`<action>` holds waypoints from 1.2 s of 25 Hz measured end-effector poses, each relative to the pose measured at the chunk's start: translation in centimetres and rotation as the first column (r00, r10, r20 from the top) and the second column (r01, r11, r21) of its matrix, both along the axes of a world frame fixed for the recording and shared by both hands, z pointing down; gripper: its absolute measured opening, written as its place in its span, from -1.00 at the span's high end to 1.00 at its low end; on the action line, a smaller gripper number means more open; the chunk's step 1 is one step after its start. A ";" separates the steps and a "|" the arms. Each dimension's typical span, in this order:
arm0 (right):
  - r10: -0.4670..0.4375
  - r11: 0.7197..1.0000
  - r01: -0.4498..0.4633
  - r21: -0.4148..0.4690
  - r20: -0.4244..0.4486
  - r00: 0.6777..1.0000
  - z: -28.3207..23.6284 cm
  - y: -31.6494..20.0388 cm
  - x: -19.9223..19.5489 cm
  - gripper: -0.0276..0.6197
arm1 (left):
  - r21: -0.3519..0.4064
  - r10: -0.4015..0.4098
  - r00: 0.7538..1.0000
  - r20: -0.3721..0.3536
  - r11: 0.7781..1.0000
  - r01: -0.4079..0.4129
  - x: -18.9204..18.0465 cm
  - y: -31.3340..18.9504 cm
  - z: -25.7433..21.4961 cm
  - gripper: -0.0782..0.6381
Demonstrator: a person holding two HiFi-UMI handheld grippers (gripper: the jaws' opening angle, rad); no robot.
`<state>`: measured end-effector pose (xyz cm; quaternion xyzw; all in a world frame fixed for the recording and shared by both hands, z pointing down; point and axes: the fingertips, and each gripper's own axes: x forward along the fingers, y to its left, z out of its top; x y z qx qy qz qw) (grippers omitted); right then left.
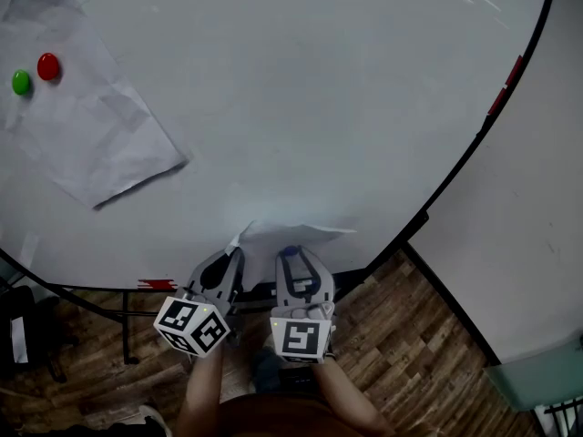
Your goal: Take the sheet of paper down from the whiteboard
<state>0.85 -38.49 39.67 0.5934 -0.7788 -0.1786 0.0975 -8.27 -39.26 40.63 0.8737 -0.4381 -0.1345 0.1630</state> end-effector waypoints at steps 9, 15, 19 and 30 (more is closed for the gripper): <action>0.013 1.000 -0.013 0.005 0.037 0.999 -0.6 1.4 0.7 0.49 | -0.005 -0.001 1.000 -0.008 1.000 0.001 -0.7 1.6 -0.4 0.71; 0.004 1.000 -0.003 -0.007 0.051 0.999 -0.6 2.6 0.4 0.49 | -0.020 -0.029 0.999 -0.022 0.999 0.028 -2.4 3.2 -0.6 0.71; 0.003 1.000 -0.003 -0.012 0.059 0.998 -0.5 3.5 0.5 0.49 | -0.024 -0.041 0.998 -0.040 0.999 0.040 -3.3 4.3 -0.5 0.71; 0.015 1.000 -0.013 -0.021 0.086 0.996 -0.4 4.8 0.8 0.49 | -0.065 -0.052 0.994 -0.098 0.997 0.046 -6.0 6.4 -0.5 0.71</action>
